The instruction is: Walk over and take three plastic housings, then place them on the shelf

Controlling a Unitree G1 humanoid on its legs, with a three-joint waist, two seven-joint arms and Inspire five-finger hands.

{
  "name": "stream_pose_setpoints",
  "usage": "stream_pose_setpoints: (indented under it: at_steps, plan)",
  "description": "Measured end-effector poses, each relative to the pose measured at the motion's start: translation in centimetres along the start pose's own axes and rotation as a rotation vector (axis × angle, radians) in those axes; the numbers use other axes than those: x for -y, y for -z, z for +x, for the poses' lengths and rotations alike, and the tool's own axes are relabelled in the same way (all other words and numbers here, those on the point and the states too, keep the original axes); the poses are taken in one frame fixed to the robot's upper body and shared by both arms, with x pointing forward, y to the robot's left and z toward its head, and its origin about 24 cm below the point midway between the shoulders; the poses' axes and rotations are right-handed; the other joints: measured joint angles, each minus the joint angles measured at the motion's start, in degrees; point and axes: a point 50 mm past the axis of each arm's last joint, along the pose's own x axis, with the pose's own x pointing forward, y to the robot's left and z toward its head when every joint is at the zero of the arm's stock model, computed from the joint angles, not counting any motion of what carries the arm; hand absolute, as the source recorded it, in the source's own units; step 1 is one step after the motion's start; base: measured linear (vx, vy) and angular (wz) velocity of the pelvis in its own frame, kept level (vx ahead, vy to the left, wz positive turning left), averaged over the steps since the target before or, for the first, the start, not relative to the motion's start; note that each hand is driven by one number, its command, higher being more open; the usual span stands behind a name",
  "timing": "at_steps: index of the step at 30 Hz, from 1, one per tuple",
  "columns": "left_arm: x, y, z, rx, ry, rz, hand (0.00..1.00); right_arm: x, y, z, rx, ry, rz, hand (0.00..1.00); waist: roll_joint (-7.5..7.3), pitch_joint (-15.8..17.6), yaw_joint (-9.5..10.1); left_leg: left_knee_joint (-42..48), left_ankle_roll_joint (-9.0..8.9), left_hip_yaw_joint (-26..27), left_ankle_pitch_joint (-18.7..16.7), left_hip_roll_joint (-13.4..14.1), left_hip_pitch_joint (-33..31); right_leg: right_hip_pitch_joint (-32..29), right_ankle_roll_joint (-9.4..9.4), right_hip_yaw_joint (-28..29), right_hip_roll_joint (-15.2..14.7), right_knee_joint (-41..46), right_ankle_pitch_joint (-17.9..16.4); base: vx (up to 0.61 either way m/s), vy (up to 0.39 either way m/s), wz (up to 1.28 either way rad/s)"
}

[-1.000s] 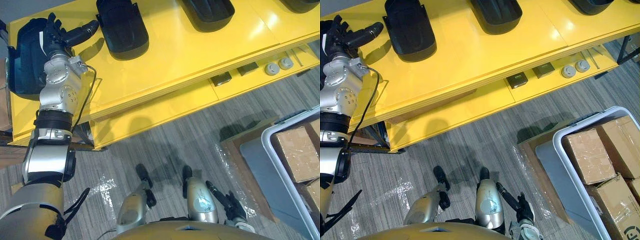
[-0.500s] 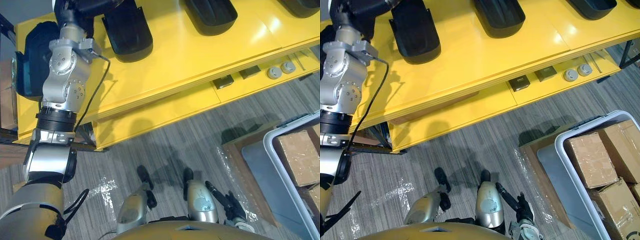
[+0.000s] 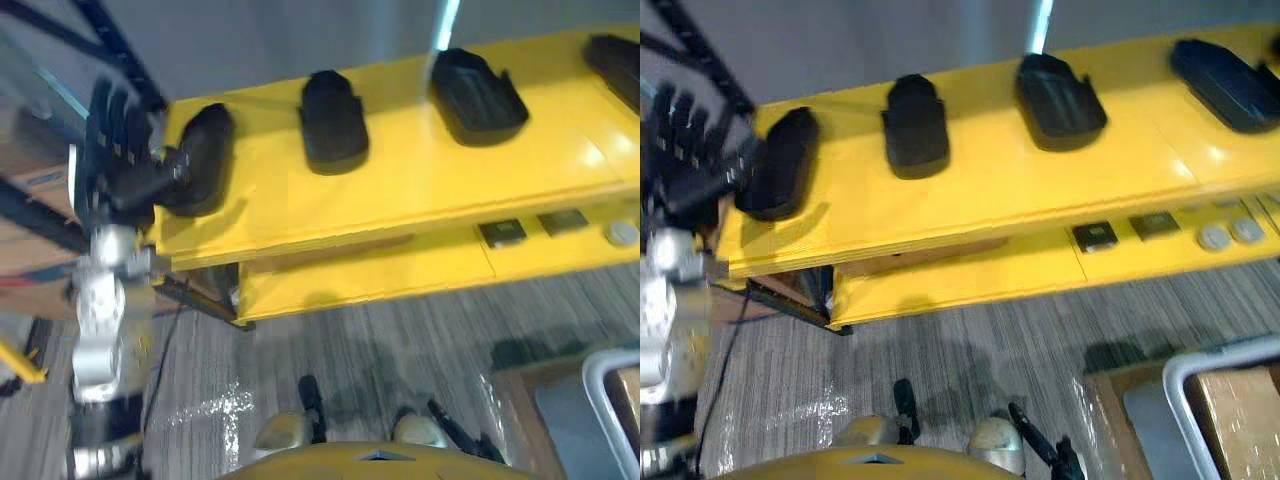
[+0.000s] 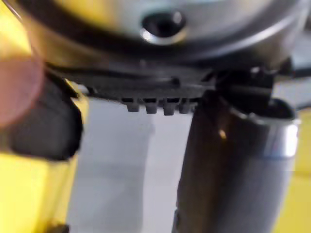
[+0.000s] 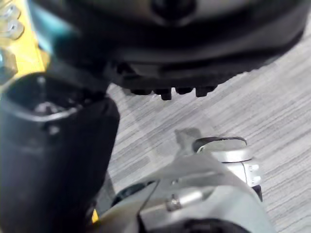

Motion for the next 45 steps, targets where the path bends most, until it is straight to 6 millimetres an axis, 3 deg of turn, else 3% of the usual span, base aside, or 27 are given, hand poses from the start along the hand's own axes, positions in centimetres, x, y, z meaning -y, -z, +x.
stream_pose_setpoints:
  at_steps: [1,4,6,9,10,12,21,30,34,37,41,45]
  plan:
    - [-0.5,0.7,-1.0,-0.035,-0.021,-0.003,0.0,0.0,0.1,0.0,-0.005,0.002,0.0,1.0,-0.27,-0.1,0.52,0.0,-0.16,-0.6,-0.1,-0.2,0.0,0.5,-0.03,-0.4,0.0,-0.3,0.0,-0.03,0.018,0.53]
    - [-1.0,3.7,-5.6,-0.214,-0.07,-0.006,0.0,-0.4,-0.3,0.1,0.006,-0.008,-0.028,1.0,-1.26,-0.7,2.54,-0.2,-0.39,-2.1,-0.3,-0.9,-0.1,1.9,-0.25,-1.4,-0.2,-1.8,-0.6,-0.07,0.024,0.32]
    - [0.7,5.6,-8.1,-0.334,-0.023,-0.079,0.0,-0.6,-1.0,0.4,0.021,-0.015,-0.034,1.0,-1.09,-0.8,2.55,-0.2,-0.2,-2.9,-0.2,-1.4,-0.2,2.6,-0.51,-2.6,-0.6,-2.1,-0.8,-0.1,0.039,0.28]
    - [3.0,7.1,-9.8,-0.421,0.057,-0.146,0.0,-0.7,-1.6,0.7,0.032,-0.02,-0.034,1.0,-0.78,-1.1,2.29,-0.2,-0.19,-2.9,-0.2,-1.6,-0.4,2.6,-0.4,-3.1,-0.8,-2.1,-0.7,-0.07,0.041,0.09]
    - [3.8,7.4,-10.3,-0.446,0.088,-0.164,0.0,-0.7,-1.8,0.7,0.035,-0.027,-0.042,1.0,-0.58,-1.3,2.19,-0.2,0.69,-3.1,0.5,-1.6,-0.4,2.7,-0.11,-3.4,-0.8,-2.1,-0.9,-0.04,0.023,0.03]
    - [4.0,7.6,-10.5,-0.456,0.098,-0.172,0.0,-0.7,-1.9,0.8,0.035,-0.031,-0.039,1.0,-0.54,-1.5,1.84,-0.3,0.73,-3.1,0.5,-1.6,-0.2,2.8,-0.08,-3.4,-0.8,-2.1,-0.9,-0.02,0.013,0.0]
    - [3.9,7.3,-9.7,-0.409,0.065,-0.125,0.0,-0.5,-1.3,0.8,0.0,-0.033,-0.032,1.0,-0.61,-2.5,1.69,-0.3,0.84,-3.1,0.6,-1.5,-0.4,2.7,0.22,-3.5,-0.8,-2.4,-0.9,0.04,-0.013,0.0]
    - [2.5,6.8,-6.5,-0.318,-0.049,-0.009,0.0,-0.4,-1.5,0.8,0.011,-0.035,-0.026,1.0,-0.54,-2.5,-0.33,-0.2,0.87,-1.6,0.7,-0.1,-0.1,2.0,0.07,-1.9,0.3,-2.2,-1.0,0.03,-0.039,-0.11]
    - [2.3,5.8,-4.7,-0.248,-0.043,0.017,0.0,-0.1,-1.7,0.9,0.019,-0.023,-0.014,1.0,-0.59,-2.3,-1.15,-0.2,0.43,0.2,0.6,0.4,-1.5,-2.0,-0.31,0.5,0.2,1.1,-1.9,-0.01,-0.01,-0.24]
    - [2.4,4.6,-2.6,-0.164,-0.035,0.018,0.0,0.4,-1.9,1.0,0.023,-0.001,0.008,1.0,-0.6,-0.4,-1.37,-0.2,0.4,1.1,0.6,0.4,-2.4,-4.1,-0.36,1.6,-0.1,3.0,-2.2,-0.02,0.017,-0.15]
    - [0.3,3.7,-0.8,-0.125,-0.076,0.102,0.0,1.0,-1.8,0.9,0.019,0.018,0.031,1.0,-1.11,1.0,-2.63,-0.2,0.34,2.4,0.6,0.2,-3.0,-6.0,-0.2,3.2,-0.6,4.8,-2.4,-0.02,0.029,-0.14]
    - [-1.4,3.4,0.0,-0.121,-0.115,0.156,0.0,1.1,-1.7,0.9,0.017,0.016,0.038,1.0,-1.1,1.6,-2.59,-0.2,0.25,2.7,0.5,0.0,-3.3,-6.8,-0.22,3.5,-0.9,5.4,-2.6,0.0,0.01,-0.04]
